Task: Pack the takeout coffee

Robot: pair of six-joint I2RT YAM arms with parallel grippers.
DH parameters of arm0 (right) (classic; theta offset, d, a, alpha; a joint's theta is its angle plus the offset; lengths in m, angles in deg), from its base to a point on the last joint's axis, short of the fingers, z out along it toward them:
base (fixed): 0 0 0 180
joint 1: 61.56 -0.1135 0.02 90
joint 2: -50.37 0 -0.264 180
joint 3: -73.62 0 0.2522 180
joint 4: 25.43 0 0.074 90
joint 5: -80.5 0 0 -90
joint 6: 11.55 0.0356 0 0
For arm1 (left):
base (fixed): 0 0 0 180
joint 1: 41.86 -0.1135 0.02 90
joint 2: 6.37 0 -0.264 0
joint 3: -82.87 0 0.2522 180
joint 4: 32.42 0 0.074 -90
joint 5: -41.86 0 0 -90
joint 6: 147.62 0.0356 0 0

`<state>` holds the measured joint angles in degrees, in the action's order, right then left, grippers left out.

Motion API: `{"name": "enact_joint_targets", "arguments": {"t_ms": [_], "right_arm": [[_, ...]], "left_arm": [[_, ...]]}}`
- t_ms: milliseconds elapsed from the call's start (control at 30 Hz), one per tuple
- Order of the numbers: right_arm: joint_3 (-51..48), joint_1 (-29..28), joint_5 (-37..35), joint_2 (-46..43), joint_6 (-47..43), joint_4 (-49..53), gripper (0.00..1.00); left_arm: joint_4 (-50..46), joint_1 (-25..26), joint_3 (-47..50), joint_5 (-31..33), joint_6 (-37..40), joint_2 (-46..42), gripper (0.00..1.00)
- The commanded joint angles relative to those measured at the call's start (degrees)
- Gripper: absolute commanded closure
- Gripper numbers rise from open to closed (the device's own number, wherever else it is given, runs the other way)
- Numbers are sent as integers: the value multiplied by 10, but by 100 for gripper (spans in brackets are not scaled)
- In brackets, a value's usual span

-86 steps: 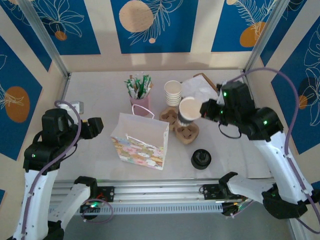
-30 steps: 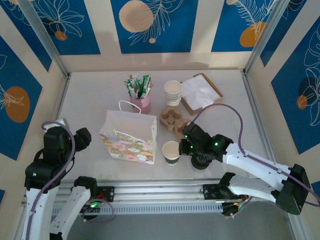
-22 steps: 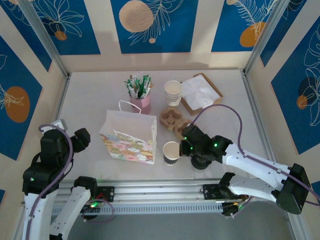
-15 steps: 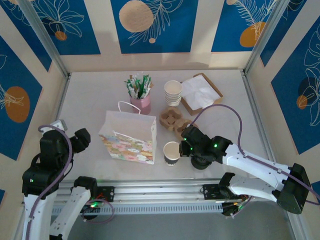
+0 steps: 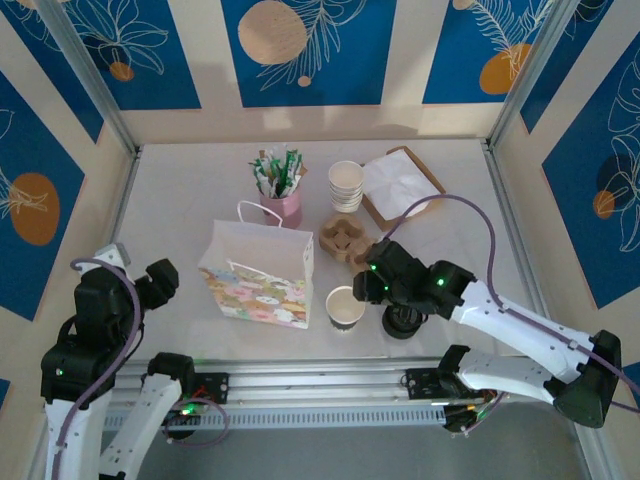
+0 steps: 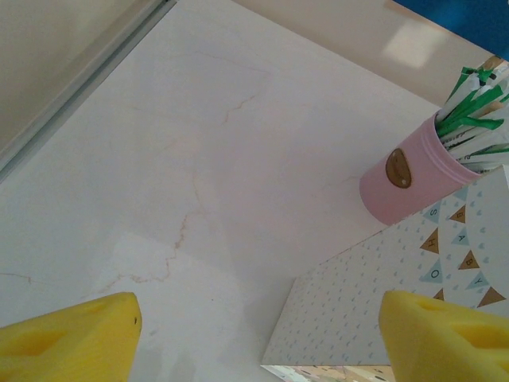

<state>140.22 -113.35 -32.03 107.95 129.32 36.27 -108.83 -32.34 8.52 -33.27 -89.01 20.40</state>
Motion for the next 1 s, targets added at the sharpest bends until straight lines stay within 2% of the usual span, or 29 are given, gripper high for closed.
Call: {"name": "enact_joint_targets", "arguments": {"t_ms": [0, 100, 167, 300, 567, 667, 967], "right_arm": [[50, 16, -38, -5, 50, 124, 40], [67, 67, -14, -10, 76, 196, 31], [62, 99, 13, -15, 69, 211, 26], [42, 131, 19, -11, 75, 232, 15], [-35, 160, 27, 5, 98, 207, 12], [-67, 168, 50, 5, 101, 178, 12], [-90, 167, 56, 32, 104, 149, 12]], "left_arm": [[-11, 3, -4, 15, 9, -4, 21], [-16, 3, -4, 19, 11, -12, 21], [-18, 3, -2, 22, 12, -20, 20], [-37, 3, 3, 29, 11, -34, 20], [-58, 3, 35, 6, -24, -78, 20], [-65, 4, 37, 3, -26, -79, 20], [-70, 3, 34, 9, -28, -86, 20]]}}
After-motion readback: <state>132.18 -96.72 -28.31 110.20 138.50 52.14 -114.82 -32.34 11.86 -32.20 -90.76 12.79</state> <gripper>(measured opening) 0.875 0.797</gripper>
